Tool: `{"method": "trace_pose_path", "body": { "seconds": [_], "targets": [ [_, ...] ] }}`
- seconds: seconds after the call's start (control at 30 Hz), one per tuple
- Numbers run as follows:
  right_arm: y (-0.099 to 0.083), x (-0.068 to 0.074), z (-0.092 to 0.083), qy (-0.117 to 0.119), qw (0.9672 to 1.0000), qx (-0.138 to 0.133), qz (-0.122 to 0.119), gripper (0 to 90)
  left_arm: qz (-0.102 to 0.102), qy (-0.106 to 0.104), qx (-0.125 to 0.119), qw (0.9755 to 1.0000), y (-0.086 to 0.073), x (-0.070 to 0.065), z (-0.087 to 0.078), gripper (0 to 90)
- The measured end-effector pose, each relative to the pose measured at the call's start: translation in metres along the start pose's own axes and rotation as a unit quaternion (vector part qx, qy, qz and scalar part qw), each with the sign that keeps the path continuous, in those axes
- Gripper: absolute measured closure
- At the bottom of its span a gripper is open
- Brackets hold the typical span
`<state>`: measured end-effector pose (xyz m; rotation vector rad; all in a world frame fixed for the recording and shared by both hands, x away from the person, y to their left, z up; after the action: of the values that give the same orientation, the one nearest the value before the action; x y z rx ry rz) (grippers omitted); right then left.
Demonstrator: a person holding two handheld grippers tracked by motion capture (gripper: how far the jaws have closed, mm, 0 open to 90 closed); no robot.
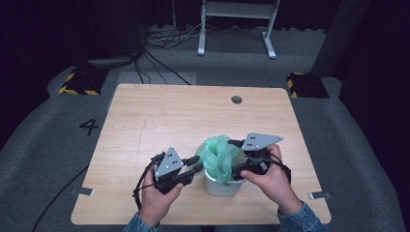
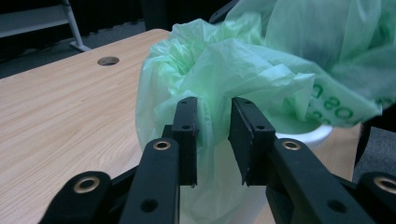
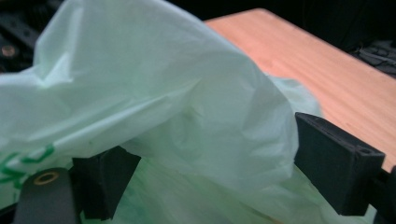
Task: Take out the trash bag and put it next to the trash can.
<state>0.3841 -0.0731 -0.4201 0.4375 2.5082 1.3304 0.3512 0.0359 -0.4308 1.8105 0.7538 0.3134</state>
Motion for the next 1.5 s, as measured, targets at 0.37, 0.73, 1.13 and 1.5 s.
{"method": "trace_pose_path", "body": {
  "seconds": [0.37, 0.73, 1.13, 1.5],
  "targets": [
    [-0.009, 0.016, 0.030, 0.037, 0.9918, 0.111, -0.052, 37.2, 0.002, -0.004, 0.005, 1.0000, 0.000, -0.001, 0.002, 80.0],
    [-0.015, 0.018, 0.028, 0.045, 0.9913, 0.107, -0.061, 88.5, -0.013, 0.041, -0.021, 0.9989, 0.006, 0.013, -0.012, 37.6],
    [0.006, 0.008, -0.002, 0.026, 0.9984, 0.026, -0.043, 88.7, 0.009, 0.080, 0.016, 0.9966, -0.013, 0.039, -0.035, 25.8],
    [0.033, 0.000, -0.030, 0.007, 0.9990, -0.033, -0.029, 88.6, 0.013, 0.101, 0.041, 0.9939, -0.028, 0.050, -0.043, 24.3]
  ]
}}
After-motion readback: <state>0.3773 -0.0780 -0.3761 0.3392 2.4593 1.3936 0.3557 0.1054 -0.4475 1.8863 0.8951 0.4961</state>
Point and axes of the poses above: each handheld gripper's, and its own axes: z roughly forward along the jaws, y roughly out of its top, x roughly to its left, the point moved 10 cm from there along z, roughly forward along the jaws, and after that the axes turned 5 degrees about -z, right-handed, at the moved point
